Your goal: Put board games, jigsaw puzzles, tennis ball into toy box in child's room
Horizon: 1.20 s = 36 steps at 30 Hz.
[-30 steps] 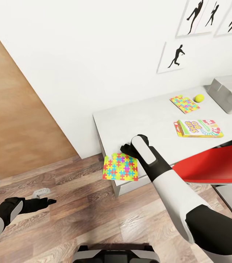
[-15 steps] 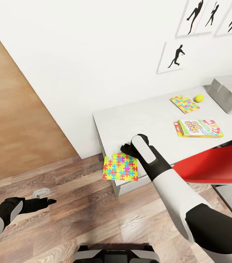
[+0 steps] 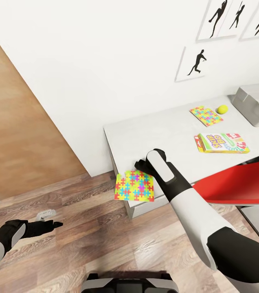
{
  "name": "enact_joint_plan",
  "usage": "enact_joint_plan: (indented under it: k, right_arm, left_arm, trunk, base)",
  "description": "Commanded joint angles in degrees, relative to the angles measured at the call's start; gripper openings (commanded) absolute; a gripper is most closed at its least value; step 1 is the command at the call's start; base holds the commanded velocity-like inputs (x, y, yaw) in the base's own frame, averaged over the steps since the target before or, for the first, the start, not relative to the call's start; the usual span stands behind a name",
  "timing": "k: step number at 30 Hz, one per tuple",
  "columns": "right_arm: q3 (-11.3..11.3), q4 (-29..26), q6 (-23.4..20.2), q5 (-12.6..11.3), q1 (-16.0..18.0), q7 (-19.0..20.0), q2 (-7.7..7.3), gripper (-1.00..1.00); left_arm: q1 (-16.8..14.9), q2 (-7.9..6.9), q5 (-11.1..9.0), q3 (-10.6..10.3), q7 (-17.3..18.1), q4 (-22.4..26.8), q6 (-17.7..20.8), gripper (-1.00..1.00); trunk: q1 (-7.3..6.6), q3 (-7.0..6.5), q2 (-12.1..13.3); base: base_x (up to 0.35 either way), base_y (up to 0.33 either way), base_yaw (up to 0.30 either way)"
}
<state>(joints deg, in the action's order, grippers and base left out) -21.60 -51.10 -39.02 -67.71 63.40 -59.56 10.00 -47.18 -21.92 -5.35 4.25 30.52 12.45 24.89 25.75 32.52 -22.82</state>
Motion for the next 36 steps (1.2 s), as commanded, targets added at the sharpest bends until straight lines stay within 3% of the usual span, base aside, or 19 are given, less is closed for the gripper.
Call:
enact_joint_plan:
  k: [1, 17, 24, 36]
  right_arm:
    - [-0.04, -0.09, -0.29, -0.32, 0.05, -0.45, 0.00, 1.00]
    - [-0.03, -3.22, -0.10, 0.91, 0.05, -0.56, 0.00, 1.00]
    - [-0.01, -3.38, -0.09, 3.02, 0.05, -0.56, 0.00, 1.00]
    - [0.07, -3.69, -0.09, 3.37, 0.05, -0.63, 0.00, 1.00]
  left_arm:
    - [-0.02, 0.01, -0.36, 0.36, 0.09, 0.03, 0.59, 1.00]
    - [0.21, 0.03, -0.33, 0.34, 0.07, 0.03, 0.59, 1.00]
    - [0.83, 0.03, -0.28, 0.38, 0.14, 0.08, 0.59, 1.00]
    - [0.94, 0.01, -0.27, 0.41, 0.16, 0.09, 0.59, 1.00]
  trunk:
    - [0.03, 0.08, -0.09]
    - [0.03, 0.02, -0.09]
    - [0.03, -0.47, -0.09]
    - [0.03, -1.51, -0.09]
  base:
    - [0.000, 0.000, 0.000]
    - [0.000, 0.000, -0.001]
    - [0.000, 0.000, -0.057]
    - [0.000, 0.000, -0.075]
